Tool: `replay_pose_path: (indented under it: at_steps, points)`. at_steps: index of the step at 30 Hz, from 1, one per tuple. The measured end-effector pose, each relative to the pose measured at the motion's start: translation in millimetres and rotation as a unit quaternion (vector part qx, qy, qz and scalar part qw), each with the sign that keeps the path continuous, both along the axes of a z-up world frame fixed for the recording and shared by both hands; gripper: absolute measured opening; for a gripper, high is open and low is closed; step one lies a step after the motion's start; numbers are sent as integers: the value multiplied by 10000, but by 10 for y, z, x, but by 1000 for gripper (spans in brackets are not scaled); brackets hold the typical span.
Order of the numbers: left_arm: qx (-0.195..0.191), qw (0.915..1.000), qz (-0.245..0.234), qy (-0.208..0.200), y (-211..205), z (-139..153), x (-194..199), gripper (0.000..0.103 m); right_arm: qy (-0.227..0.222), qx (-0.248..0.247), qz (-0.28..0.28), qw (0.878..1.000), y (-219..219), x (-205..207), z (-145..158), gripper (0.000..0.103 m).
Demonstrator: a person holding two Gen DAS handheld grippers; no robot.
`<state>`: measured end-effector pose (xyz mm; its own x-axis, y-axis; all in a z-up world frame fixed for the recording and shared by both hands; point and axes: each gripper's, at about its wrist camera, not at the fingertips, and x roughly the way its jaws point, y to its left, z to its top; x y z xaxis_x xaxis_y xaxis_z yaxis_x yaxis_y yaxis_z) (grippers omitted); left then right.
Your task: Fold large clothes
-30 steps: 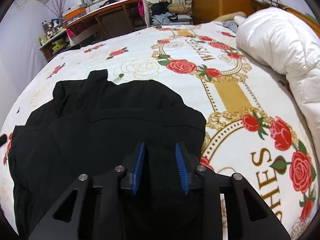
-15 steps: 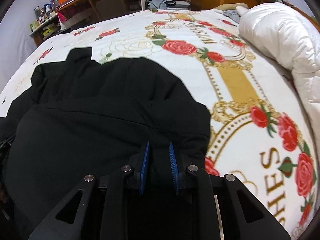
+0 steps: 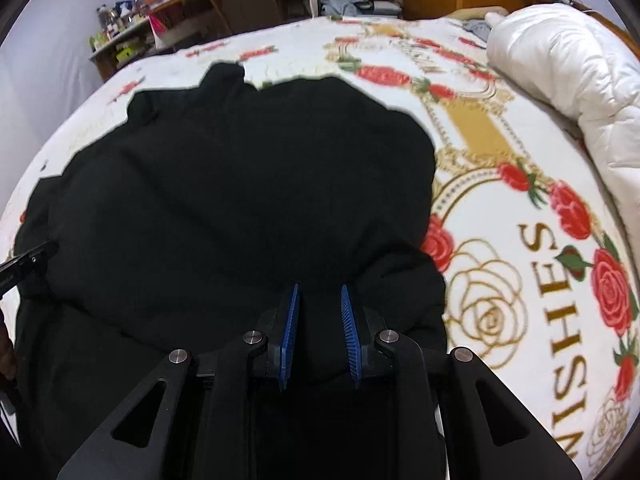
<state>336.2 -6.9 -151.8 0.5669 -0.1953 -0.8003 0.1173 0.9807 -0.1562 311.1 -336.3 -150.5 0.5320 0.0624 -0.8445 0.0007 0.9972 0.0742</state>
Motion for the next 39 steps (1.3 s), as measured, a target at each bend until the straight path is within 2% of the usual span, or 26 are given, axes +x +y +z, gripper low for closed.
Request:
replay_pose_path:
  at_steps: [4, 7, 8, 11, 13, 16, 18, 20, 23, 29, 32, 36, 39]
  points:
    - [-82, 9999, 54, 56, 32, -30, 51, 8, 86, -234, 181, 9995, 78, 80, -108, 23]
    - [7, 9999, 55, 100, 37, 49, 0, 8, 225, -236, 146, 9994, 65, 108, -53, 23]
    - [30, 10000, 58, 66, 55, 106, -35, 8, 189, -262, 89, 9994, 60, 78, 28, 23]
    - [34, 9997, 55, -247, 128, 362, -97, 8, -280, -243, 33, 9993, 45, 6, 315, 23]
    - [92, 9993, 95, -363, 184, 453, -10, 8, -394, -184, -2, 9991, 32, 68, 409, 23]
    - [160, 9994, 270, -163, 288, 349, 272, 8, -367, -136, -85, 9992, 22, 272, 377, 23]
    - [106, 9992, 325, 224, 344, 139, 466, 8, -72, -40, -102, 9999, 16, 472, 203, 23]
    - [283, 9987, 261, 333, 326, 20, 526, 8, 68, -109, -100, 9999, 38, 562, 76, 23]
    - [278, 9990, 272, 223, 370, 57, 433, 8, -27, -281, -118, 9995, 103, 513, 154, 23]
    - [210, 9981, 480, -314, 682, 317, -40, 8, -467, -6, 124, 9988, 264, 175, 454, 23]
    - [452, 9971, 568, -245, 792, 258, -168, 8, -424, 115, 297, 9986, 408, 97, 385, 23]
    - [259, 9974, 648, 183, 911, 31, -171, 8, 88, -72, 402, 9991, 554, 167, 8, 23]
    - [204, 9973, 689, 176, 900, 139, -247, 8, 80, 11, 285, 9996, 537, 101, 110, 23]
